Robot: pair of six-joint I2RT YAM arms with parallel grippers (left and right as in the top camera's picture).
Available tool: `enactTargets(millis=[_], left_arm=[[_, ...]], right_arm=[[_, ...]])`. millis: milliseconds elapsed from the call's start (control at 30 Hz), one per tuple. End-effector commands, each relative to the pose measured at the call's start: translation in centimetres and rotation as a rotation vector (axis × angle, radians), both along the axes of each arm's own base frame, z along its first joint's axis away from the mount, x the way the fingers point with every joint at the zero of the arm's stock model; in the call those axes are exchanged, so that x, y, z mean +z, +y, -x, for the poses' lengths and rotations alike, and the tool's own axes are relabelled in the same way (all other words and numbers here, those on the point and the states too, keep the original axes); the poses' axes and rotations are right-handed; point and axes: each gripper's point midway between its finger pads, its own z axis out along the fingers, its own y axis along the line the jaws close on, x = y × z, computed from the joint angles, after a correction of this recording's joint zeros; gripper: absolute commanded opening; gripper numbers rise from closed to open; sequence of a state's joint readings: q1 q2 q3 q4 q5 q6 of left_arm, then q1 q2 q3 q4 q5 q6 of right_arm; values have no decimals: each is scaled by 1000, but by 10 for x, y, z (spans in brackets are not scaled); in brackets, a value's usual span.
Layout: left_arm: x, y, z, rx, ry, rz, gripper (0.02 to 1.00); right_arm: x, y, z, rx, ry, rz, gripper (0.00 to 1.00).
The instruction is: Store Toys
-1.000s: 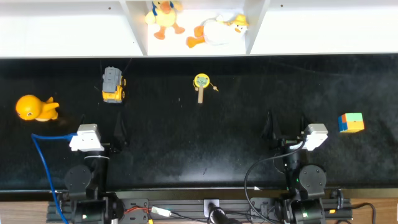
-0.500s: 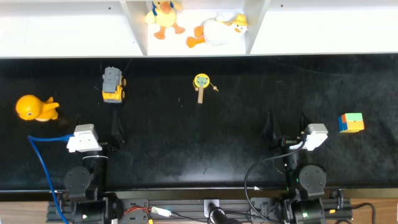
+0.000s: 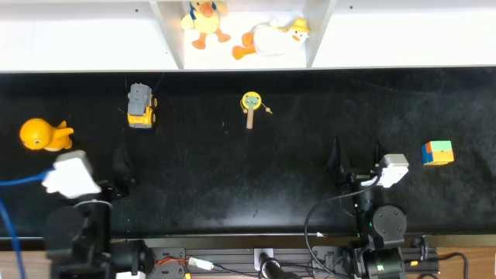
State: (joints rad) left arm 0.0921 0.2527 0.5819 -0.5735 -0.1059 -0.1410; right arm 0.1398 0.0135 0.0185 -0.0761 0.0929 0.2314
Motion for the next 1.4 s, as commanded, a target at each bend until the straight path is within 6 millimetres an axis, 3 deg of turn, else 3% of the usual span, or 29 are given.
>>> enactTargets(millis=[33,67,167,300,333,433,500,600,867,1067,1400], left_arm=[[50,12,-20,40,67,-60,996],[65,14,-33,33,106,-86,996],[86,24,-53,50,163,-113,996],[109,50,-77,95,238,-128,996],[116,60,-92,54,269,-136,996],[114,86,-107,50,308,-118,996],[94,122,-111,123,372,-74,993],[72,146,-109,173,437,-33,998],[32,180,-82,266,581,73,996],[4,156,-83,-10,686,22,998],[-59,166,-77,15,793,47,998]], right_arm=[[-3,3,0,12,-1,7,996],[-3,3,0,12,-1,7,996],[-3,3,0,12,-1,7,996],[-3,3,0,12,-1,7,993],[-3,3,0,12,-1,7,996],[-3,3,0,12,-1,7,996],[-3,3,0,12,-1,7,996],[-3,3,0,12,-1,7,996],[-3,3,0,12,-1,7,996],[-3,3,0,12,-1,7,996],[-3,3,0,12,-1,7,996]])
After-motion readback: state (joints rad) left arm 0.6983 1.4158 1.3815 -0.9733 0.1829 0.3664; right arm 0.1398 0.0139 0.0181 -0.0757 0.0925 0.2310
